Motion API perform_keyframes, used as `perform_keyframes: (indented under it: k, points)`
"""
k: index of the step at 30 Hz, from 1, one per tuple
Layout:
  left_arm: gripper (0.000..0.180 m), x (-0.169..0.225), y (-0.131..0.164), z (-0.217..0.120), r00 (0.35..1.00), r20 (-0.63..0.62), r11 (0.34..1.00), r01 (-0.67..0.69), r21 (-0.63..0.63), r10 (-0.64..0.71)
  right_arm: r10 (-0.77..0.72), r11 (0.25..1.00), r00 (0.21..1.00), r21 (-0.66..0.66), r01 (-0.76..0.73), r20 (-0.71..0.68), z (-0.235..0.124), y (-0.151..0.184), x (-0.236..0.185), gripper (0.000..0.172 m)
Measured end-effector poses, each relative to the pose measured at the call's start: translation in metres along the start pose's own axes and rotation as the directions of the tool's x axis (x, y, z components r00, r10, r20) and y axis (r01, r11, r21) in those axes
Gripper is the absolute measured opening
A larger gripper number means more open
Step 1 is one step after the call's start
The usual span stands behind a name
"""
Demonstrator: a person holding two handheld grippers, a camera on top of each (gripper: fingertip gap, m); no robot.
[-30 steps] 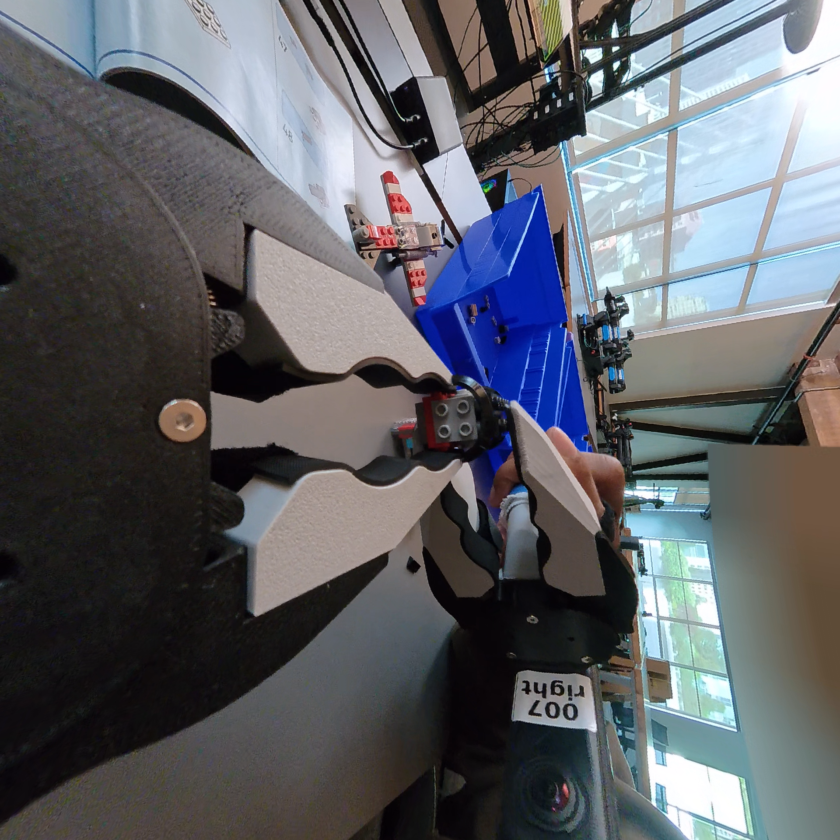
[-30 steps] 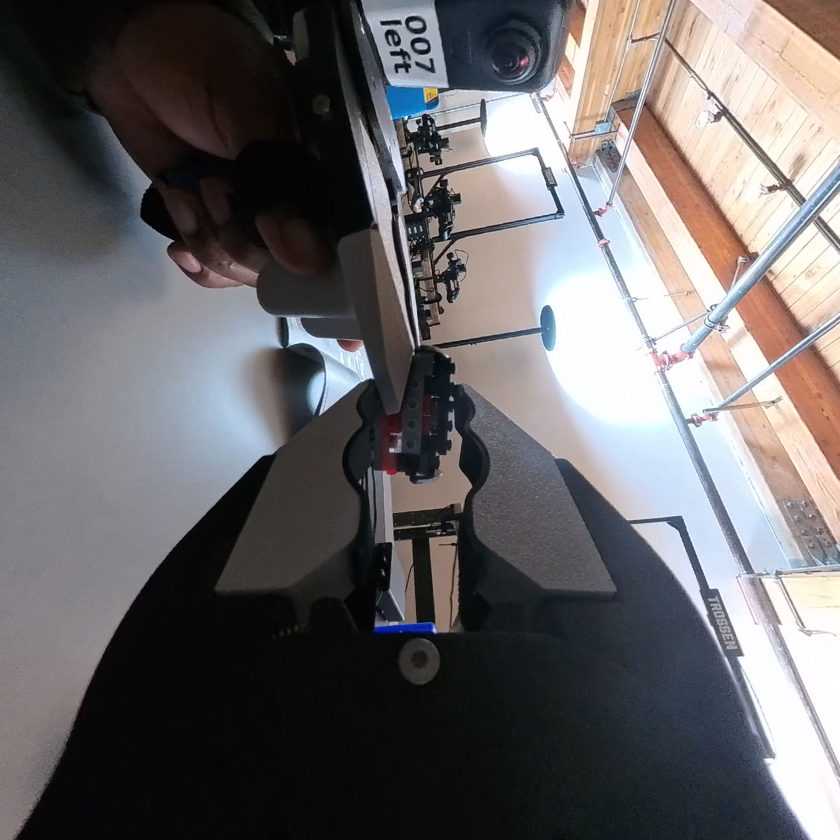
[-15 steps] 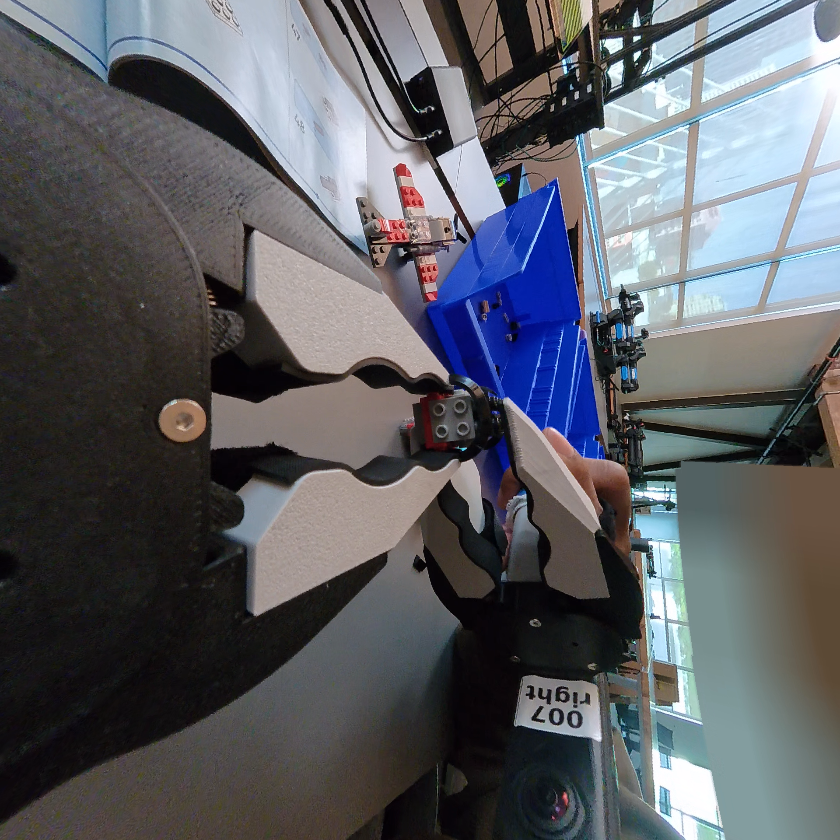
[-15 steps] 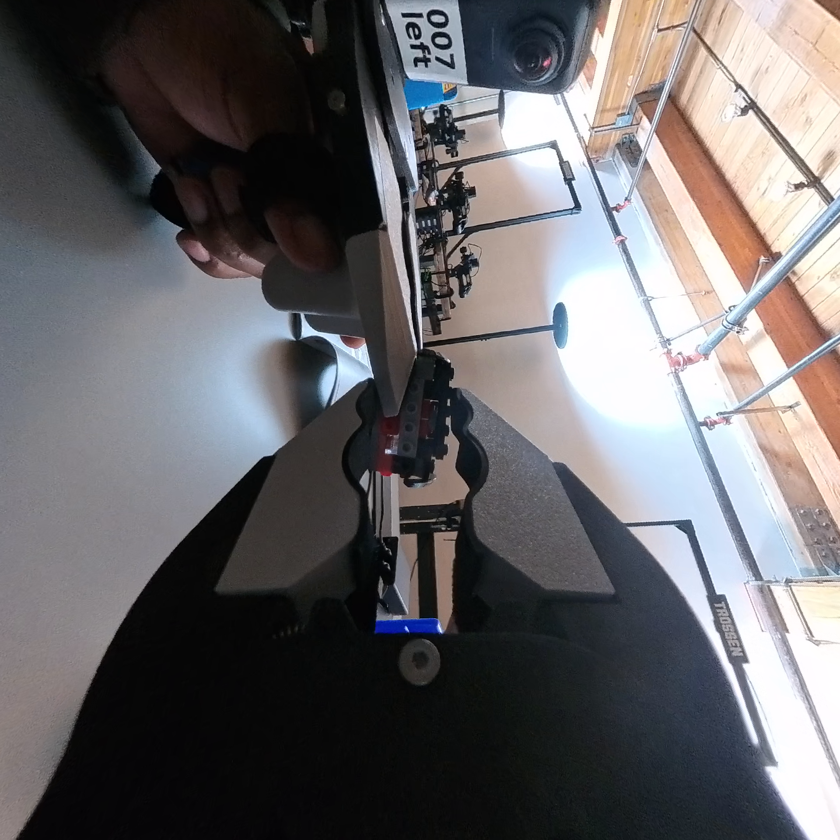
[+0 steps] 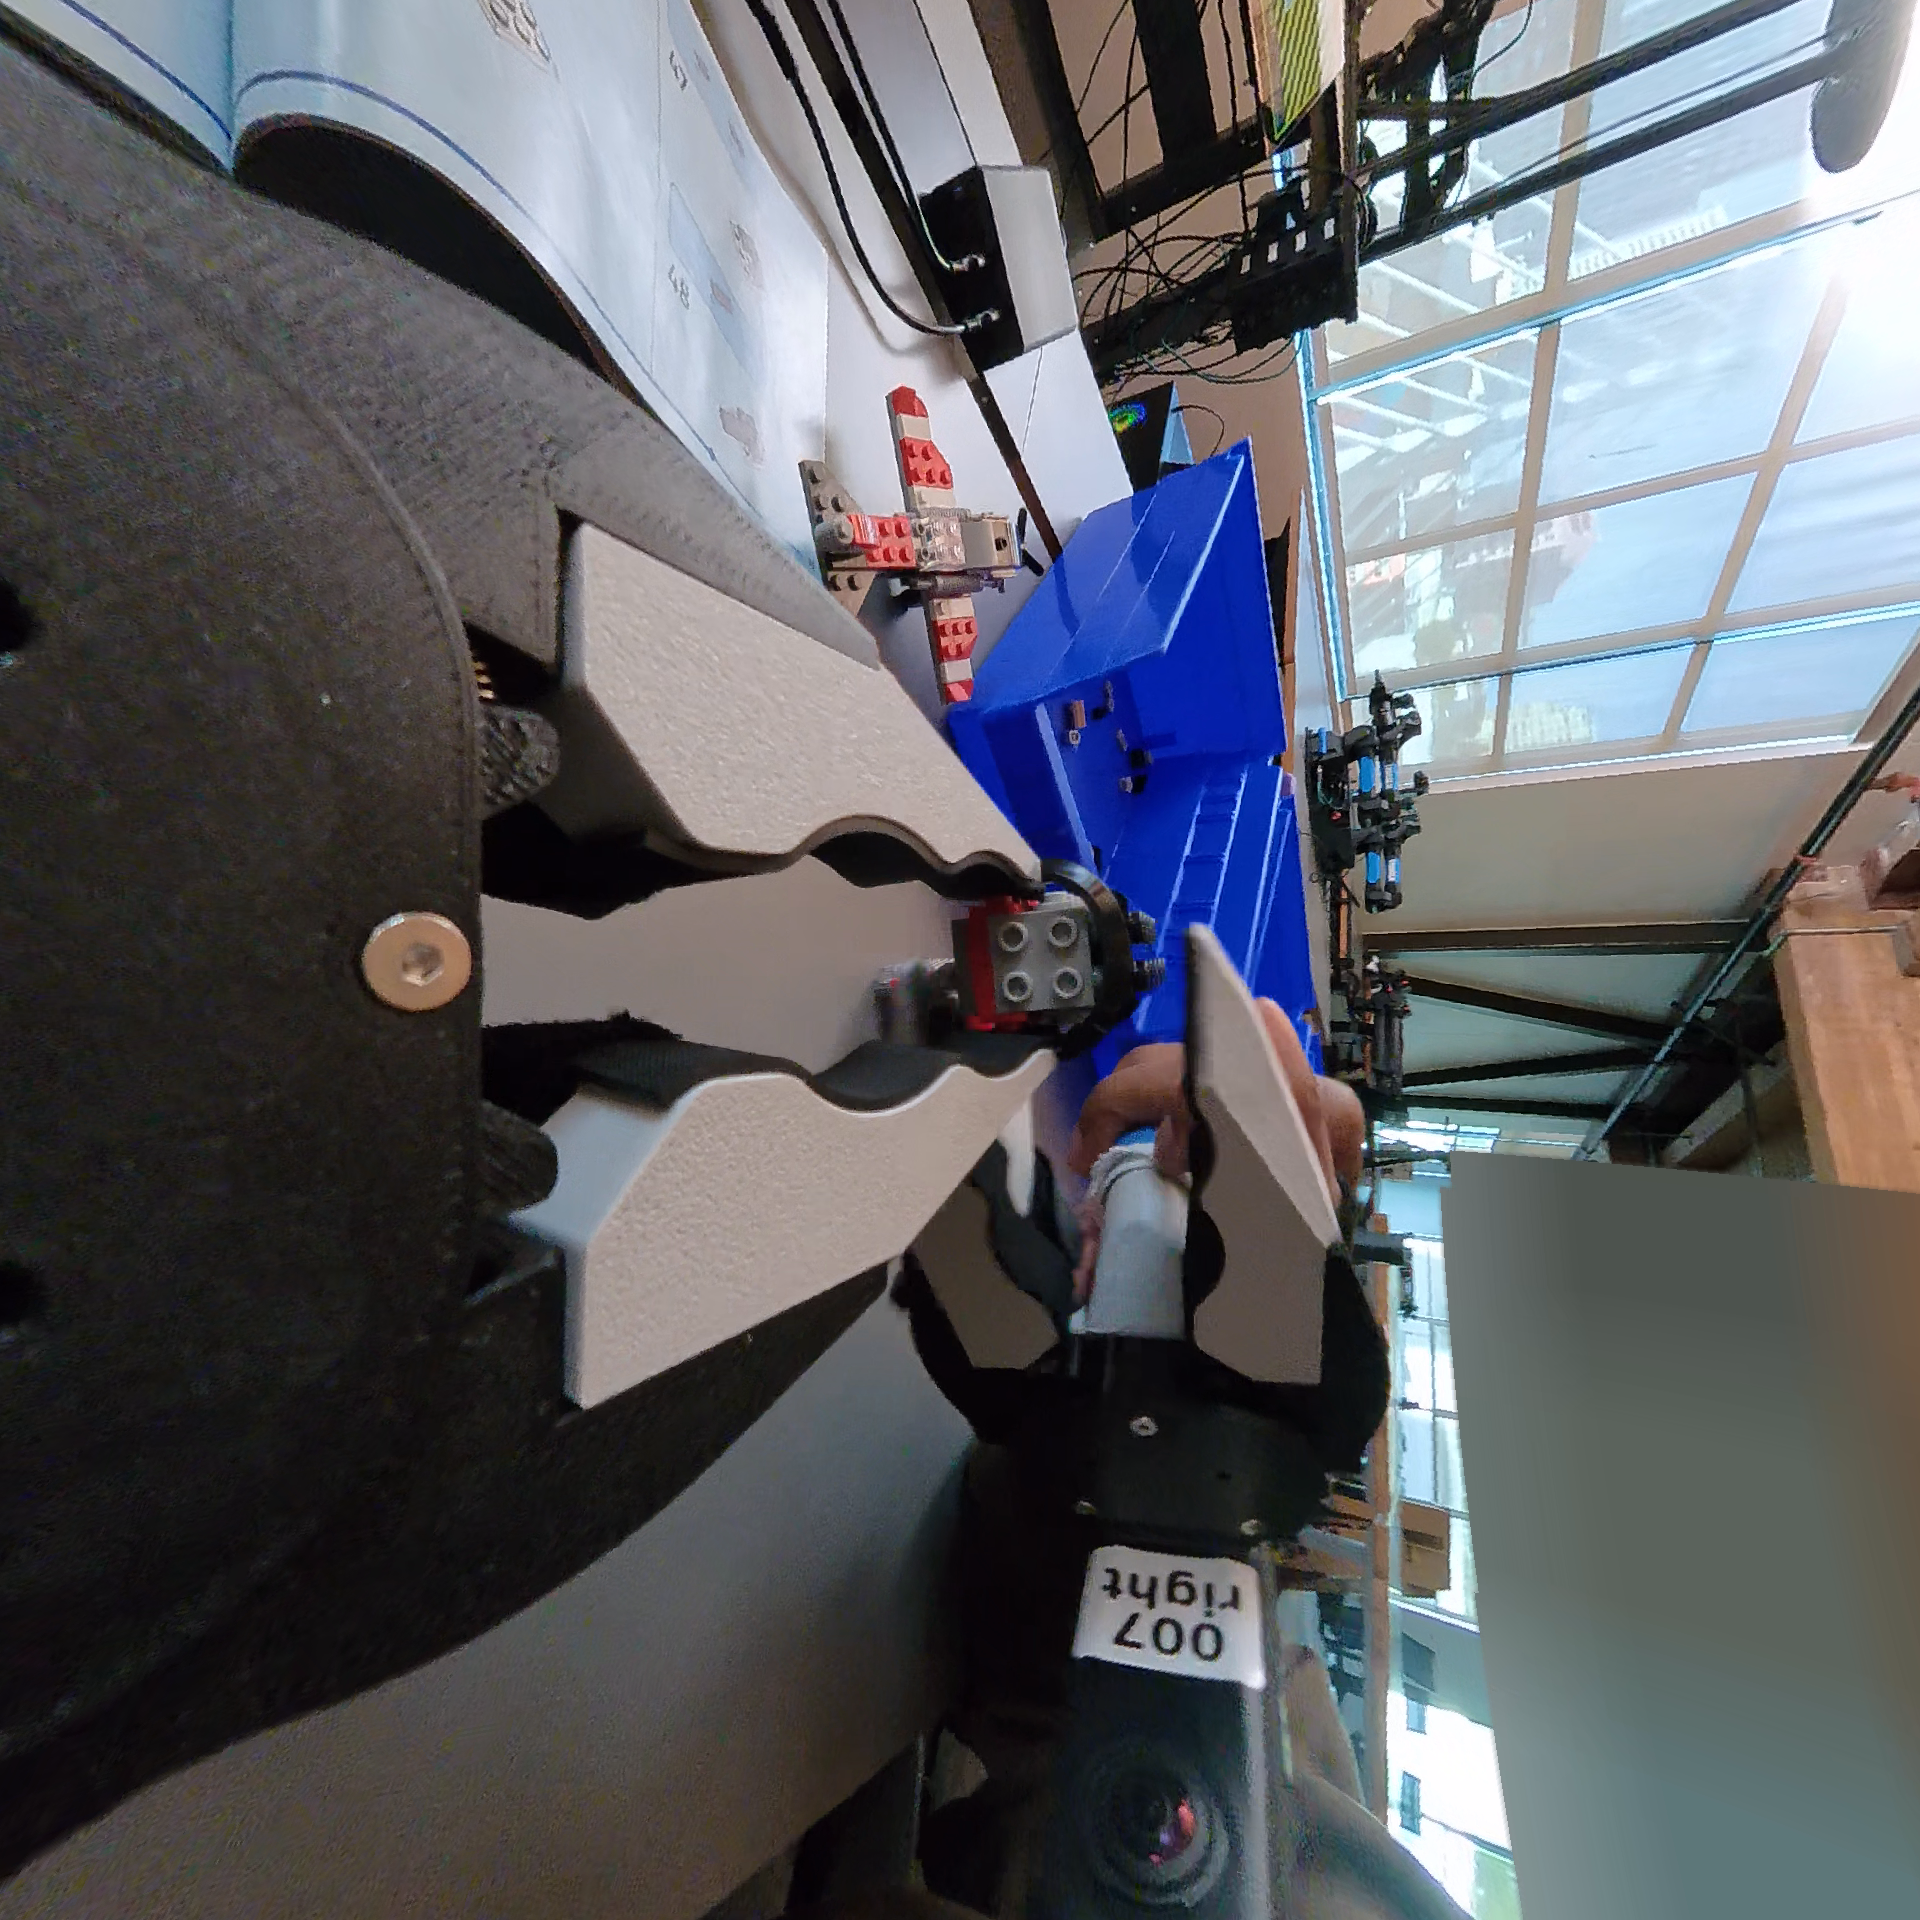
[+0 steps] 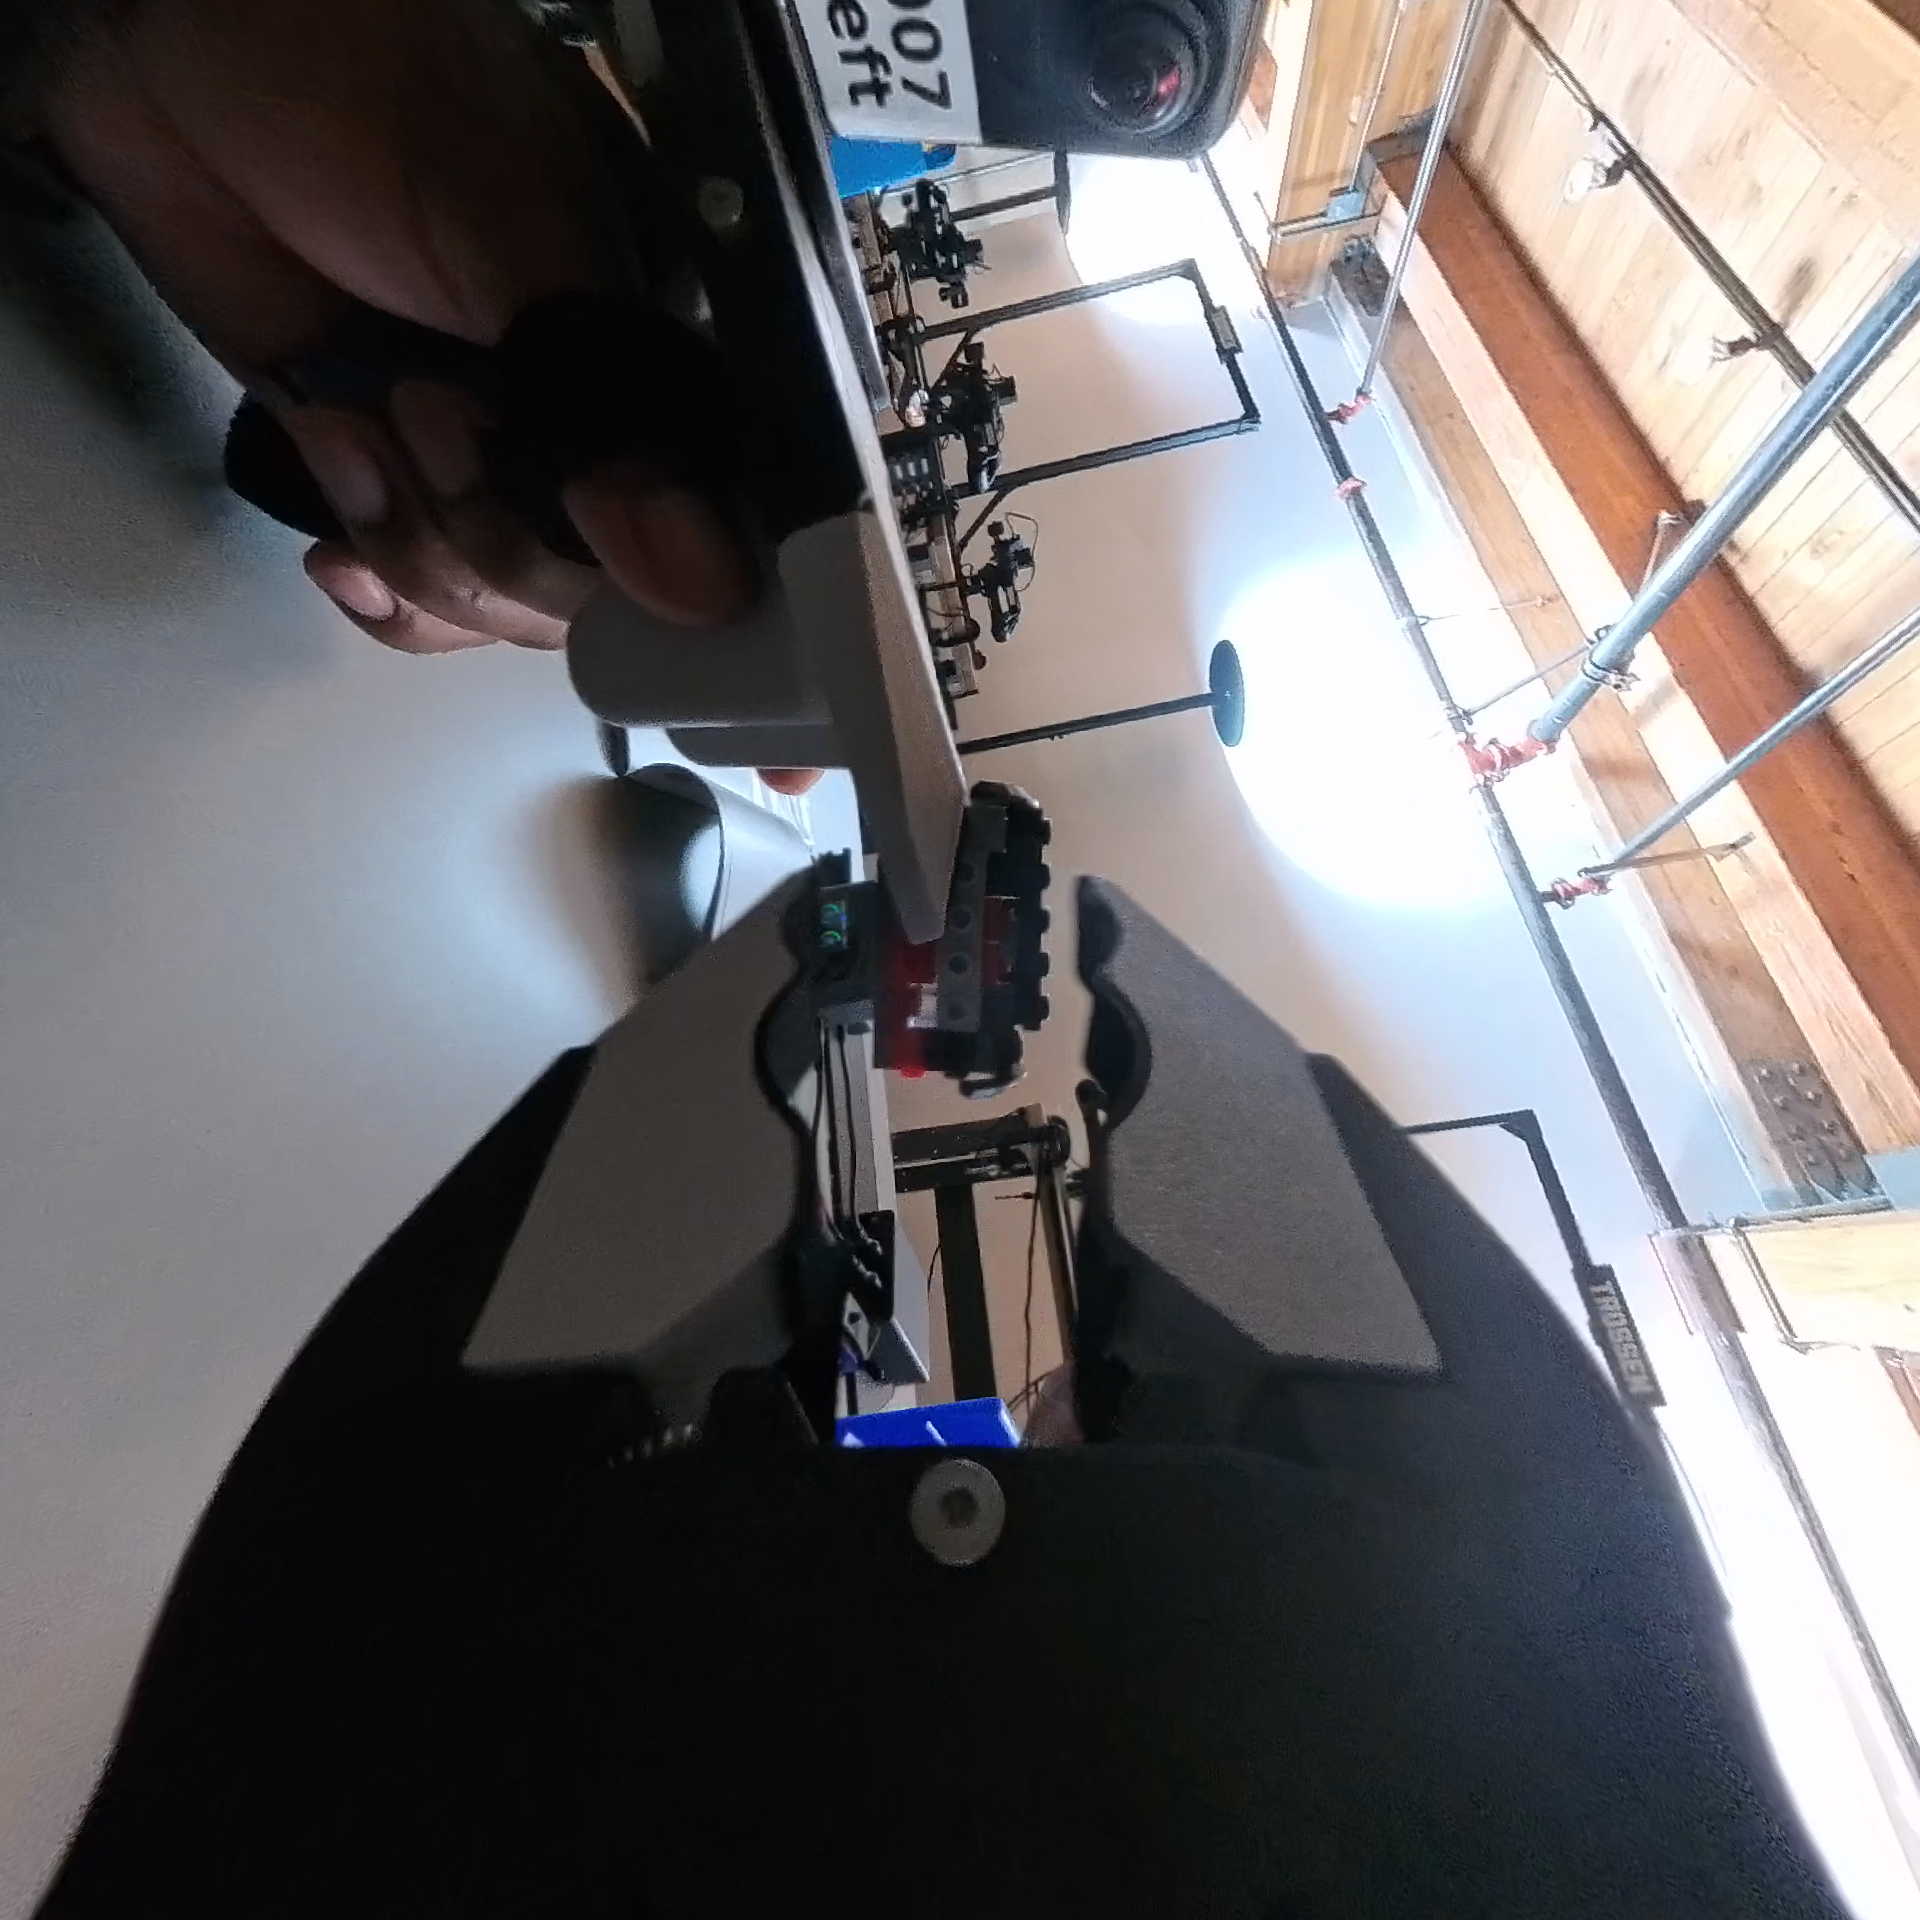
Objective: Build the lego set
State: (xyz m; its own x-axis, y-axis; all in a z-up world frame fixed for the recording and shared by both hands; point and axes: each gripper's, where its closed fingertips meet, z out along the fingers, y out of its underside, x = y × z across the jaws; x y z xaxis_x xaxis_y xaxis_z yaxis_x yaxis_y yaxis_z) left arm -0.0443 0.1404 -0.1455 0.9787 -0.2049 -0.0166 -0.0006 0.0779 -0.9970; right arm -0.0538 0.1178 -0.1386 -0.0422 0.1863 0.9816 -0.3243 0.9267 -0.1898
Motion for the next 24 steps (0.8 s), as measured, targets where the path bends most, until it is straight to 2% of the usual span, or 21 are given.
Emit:
perform_keyframes:
  k: [1,2,5,19,24]
  points:
    - [0.025,-0.003,-0.001,-0.001,1.000,0.011,1.000,0.010,0.008,-0.010,0.005,1.000,1.000,-0.002,-0.005,-0.006,0.000,0.000,0.001,0.062]
    - [0.025,-0.006,-0.002,-0.003,1.000,0.026,1.000,0.015,0.014,-0.015,0.018,1.000,1.000,-0.007,-0.019,-0.010,-0.001,0.002,0.003,0.067]
    - [0.025,-0.013,-0.007,-0.008,0.998,0.047,0.999,0.036,0.041,-0.038,0.059,0.997,0.998,-0.040,-0.059,-0.005,-0.001,0.010,0.005,0.071]
    - [0.025,0.001,-0.007,-0.002,0.999,0.025,0.999,-0.036,0.026,0.035,-0.057,0.996,0.988,-0.074,0.046,-0.143,0.000,0.008,0.010,0.035]
    - [0.025,0.002,-0.009,-0.003,0.999,0.022,0.999,-0.043,0.033,0.042,-0.050,0.997,0.989,-0.066,0.041,-0.142,-0.001,0.006,0.011,0.034]
